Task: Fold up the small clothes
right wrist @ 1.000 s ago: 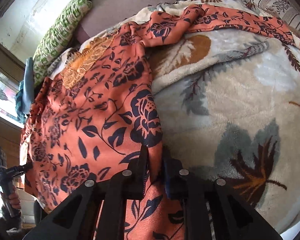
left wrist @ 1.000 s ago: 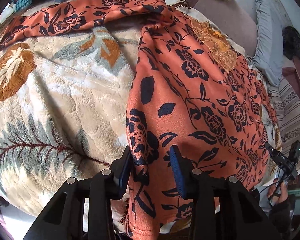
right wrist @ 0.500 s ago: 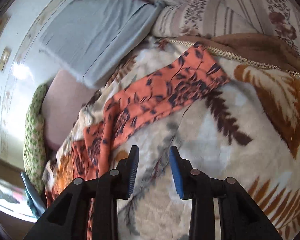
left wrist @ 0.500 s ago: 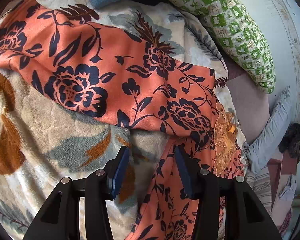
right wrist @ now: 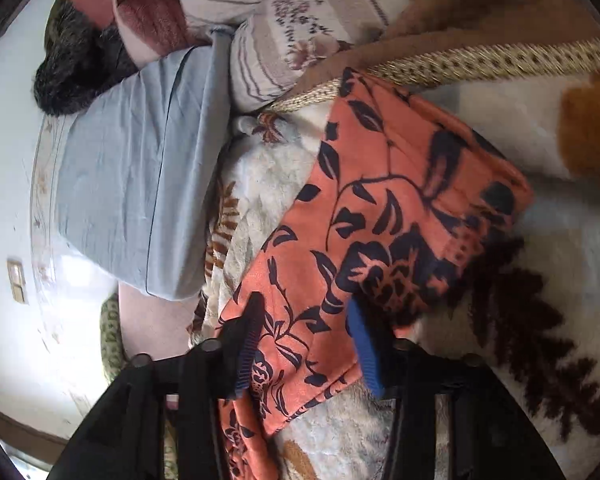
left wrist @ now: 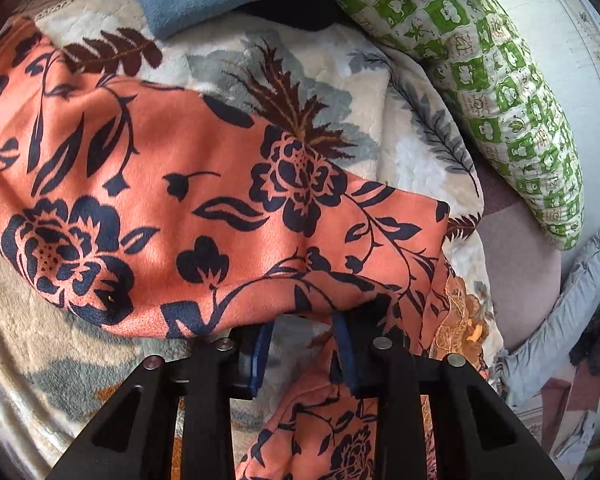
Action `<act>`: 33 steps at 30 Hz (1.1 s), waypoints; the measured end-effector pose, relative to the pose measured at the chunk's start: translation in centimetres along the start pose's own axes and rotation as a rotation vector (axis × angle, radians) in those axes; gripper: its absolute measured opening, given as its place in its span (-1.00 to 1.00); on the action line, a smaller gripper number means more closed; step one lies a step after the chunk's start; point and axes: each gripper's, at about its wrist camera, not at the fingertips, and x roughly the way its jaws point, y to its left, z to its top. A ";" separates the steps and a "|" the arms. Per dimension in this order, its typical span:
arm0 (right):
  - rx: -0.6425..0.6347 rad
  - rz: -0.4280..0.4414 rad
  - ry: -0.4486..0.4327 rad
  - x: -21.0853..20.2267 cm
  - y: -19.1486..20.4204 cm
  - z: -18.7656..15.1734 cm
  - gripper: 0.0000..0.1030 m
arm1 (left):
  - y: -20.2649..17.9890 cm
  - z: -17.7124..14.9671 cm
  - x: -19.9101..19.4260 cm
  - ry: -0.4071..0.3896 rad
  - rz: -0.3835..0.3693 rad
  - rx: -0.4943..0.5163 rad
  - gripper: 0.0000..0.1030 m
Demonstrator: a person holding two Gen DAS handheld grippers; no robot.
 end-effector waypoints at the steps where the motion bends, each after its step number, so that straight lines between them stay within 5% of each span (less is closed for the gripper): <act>1: -0.055 -0.020 0.023 0.1 0.7 0.3 -0.90 | -0.3 0.1 0.1 0.001 0.009 0.002 -0.48; 5: -0.118 -0.019 0.035 -1.8 1.4 0.0 -0.66 | -0.1 -0.8 -0.1 0.038 -0.044 -0.009 -0.45; 7: -0.066 0.052 0.046 -3.0 0.6 -0.9 -0.01 | 0.0 -1.6 0.1 0.061 -0.104 -0.013 -0.25; 9: -0.034 0.097 0.083 -3.0 0.0 -1.9 0.11 | 0.1 -2.4 0.2 0.064 -0.118 -0.013 -0.03; 13: 0.003 0.017 0.150 -0.3 -0.6 -2.7 0.11 | -0.1 -3.2 2.3 0.071 -0.094 -0.038 0.07; 15: 0.055 0.026 0.115 0.7 -1.0 -2.4 0.07 | -0.6 -2.5 2.8 0.051 -0.090 -0.062 0.01; 17: 0.073 0.032 0.024 0.5 -0.5 -1.8 0.03 | -1.3 -1.4 2.4 0.013 -0.062 -0.038 -0.54; 18: 0.066 0.032 -0.002 0.4 -0.2 -1.5 -0.40 | -1.8 -0.9 2.2 -0.005 -0.037 -0.019 -0.90; 19: 0.036 0.018 -0.012 0.4 0.5 -0.9 -0.86 | -2.1 -0.1 1.6 -0.029 -0.024 -0.013 -0.90; 20: -0.010 -0.008 -0.021 0.0 1.4 -0.3 -0.91 | -2.3 0.5 0.4 -0.072 -0.013 -0.005 -0.90; 24: -0.218 -0.034 -0.263 -5.6 4.8 2.5 -0.91 | -2.3 1.7 -1.6 -0.213 0.095 0.048 -0.91; 27: -0.211 -0.214 -0.174 -3.9 2.8 4.7 -0.91 | -0.3 2.1 0.9 -0.160 0.270 0.039 -0.96; 29: -0.212 -0.343 -0.127 -2.3 0.8 4.9 -0.89 | 0.4 2.2 0.8 -0.163 0.226 0.025 -0.94; 33: -0.131 -0.275 -0.126 -2.9 -1.7 3.7 -0.68 | 0.8 2.7 -1.7 -0.138 0.139 -0.003 -0.93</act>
